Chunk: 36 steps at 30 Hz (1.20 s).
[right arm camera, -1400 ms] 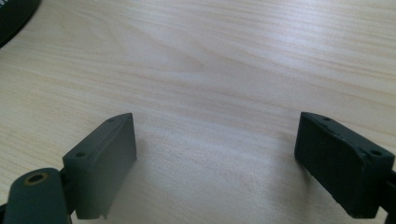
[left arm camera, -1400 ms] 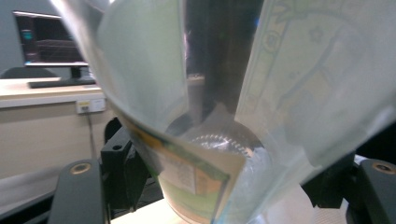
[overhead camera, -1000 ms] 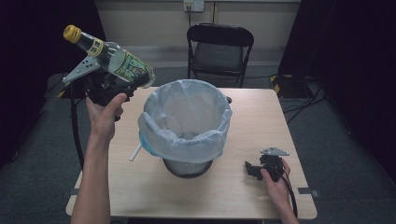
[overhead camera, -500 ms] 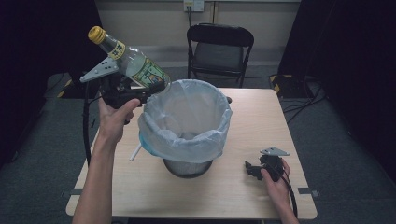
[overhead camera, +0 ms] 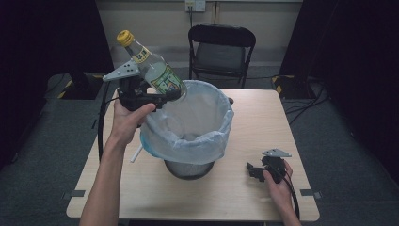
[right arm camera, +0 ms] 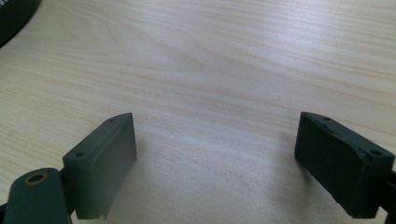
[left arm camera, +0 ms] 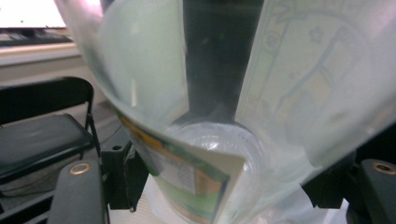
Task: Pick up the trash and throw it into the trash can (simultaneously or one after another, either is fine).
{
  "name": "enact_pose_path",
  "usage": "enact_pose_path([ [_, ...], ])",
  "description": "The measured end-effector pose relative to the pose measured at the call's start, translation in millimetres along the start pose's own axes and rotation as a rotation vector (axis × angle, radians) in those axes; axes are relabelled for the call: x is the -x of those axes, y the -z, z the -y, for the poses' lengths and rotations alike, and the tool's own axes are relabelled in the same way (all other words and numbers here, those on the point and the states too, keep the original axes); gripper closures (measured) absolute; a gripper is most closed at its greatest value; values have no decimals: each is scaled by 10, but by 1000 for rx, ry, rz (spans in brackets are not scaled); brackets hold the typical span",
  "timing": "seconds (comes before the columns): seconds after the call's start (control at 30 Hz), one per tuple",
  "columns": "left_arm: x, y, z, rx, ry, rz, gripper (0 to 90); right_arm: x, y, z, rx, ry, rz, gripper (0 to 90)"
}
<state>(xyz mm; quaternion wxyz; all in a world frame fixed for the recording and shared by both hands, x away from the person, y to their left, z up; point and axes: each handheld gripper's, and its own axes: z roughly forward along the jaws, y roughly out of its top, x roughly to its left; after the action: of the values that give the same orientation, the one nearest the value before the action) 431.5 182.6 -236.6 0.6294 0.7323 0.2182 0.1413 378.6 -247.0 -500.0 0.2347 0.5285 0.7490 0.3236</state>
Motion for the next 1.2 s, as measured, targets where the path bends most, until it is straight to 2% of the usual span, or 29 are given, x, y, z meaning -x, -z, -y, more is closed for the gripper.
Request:
enact_pose_path([
  [0.2,-38,-50,31,-33,7,4,282,1,0,0,1,1,0,118],
  [0.33,-56,-42,42,-25,48,13,271,0,0,0,0,1,0,118],
  [0.4,-39,-43,42,-31,22,-2,260,0,0,0,1,1,0,118],
  [0.47,-63,-39,40,-55,33,3,236,0,0,0,1,1,0,118],
  [0.5,-73,-41,52,-27,40,-6,237,1,0,0,0,1,0,118],
  [0.53,-90,-22,48,-9,52,5,264,0,0,0,1,1,-1,118],
  [0.6,-93,18,19,26,66,13,251,0,0,0,1,1,0,118],
  [0.63,-95,37,2,27,52,10,249,1,0,0,1,1,0,118],
  [0.77,-119,103,-25,29,43,-5,229,-2,1,2,1,-2,1,119],
  [1.0,-185,181,7,32,55,-22,222,-2,2,2,0,-2,1,119],
  [1.2,-215,268,15,35,38,-48,220,-3,2,2,1,-1,2,119],
])
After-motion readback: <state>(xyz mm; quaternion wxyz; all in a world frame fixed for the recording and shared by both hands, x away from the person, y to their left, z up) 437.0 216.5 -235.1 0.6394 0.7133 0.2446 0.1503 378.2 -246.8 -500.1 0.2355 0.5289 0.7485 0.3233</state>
